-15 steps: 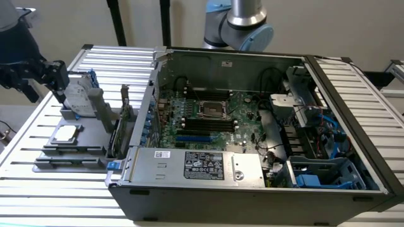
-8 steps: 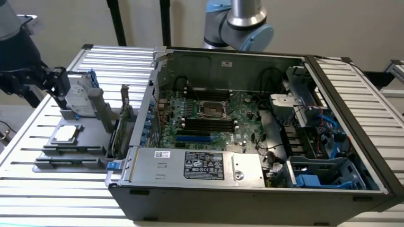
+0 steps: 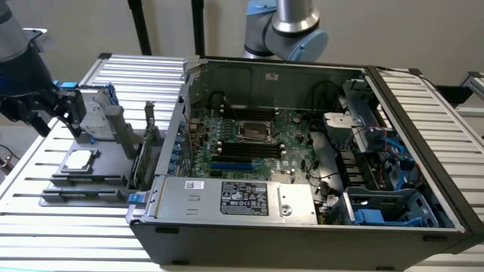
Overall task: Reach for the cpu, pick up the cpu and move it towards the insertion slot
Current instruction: 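Pick up the cpu and move it towards the insertion slot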
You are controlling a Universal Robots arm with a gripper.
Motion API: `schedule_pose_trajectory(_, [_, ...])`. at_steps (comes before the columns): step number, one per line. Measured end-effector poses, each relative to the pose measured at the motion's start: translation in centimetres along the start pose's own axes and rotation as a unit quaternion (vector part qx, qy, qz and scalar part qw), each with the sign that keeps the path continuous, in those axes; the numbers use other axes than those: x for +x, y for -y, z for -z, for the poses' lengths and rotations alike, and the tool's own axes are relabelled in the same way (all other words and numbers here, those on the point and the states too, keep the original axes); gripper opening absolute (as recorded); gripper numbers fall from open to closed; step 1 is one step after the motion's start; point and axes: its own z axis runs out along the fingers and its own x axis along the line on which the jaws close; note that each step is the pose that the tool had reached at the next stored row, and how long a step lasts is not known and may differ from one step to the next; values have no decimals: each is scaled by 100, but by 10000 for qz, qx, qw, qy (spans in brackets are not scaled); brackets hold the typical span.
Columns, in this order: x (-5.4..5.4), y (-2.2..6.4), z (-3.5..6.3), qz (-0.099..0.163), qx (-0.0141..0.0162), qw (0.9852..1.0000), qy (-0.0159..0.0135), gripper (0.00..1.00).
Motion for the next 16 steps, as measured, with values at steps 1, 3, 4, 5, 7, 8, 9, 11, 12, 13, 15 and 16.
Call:
schedule_pose_trajectory(1, [1,3,-18,0,0,10000,0,65])
schedule_pose_trajectory(3, [1,10,-54,-1,0,10000,0,65])
schedule_pose_trajectory(4, [1,13,-71,0,0,10000,0,65])
schedule_pose_trajectory(5, [0,15,-89,0,0,10000,0,65])
schedule_pose_trajectory(7, [1,20,-126,0,0,10000,0,65])
schedule_pose_trajectory(8, [1,22,-144,0,0,10000,0,65])
schedule_pose_trajectory(9, [1,24,-162,0,0,10000,0,65])
schedule_pose_trajectory(11, [1,26,-199,0,1,10000,0,65])
schedule_pose_trajectory(12, [1,26,-217,0,0,10000,0,65])
schedule_pose_trajectory(13, [1,27,-235,0,0,10000,0,65])
schedule_pose_trajectory(15, [1,28,-272,0,0,10000,0,65])
schedule_pose_trajectory(16, [1,29,-290,0,0,10000,0,65])
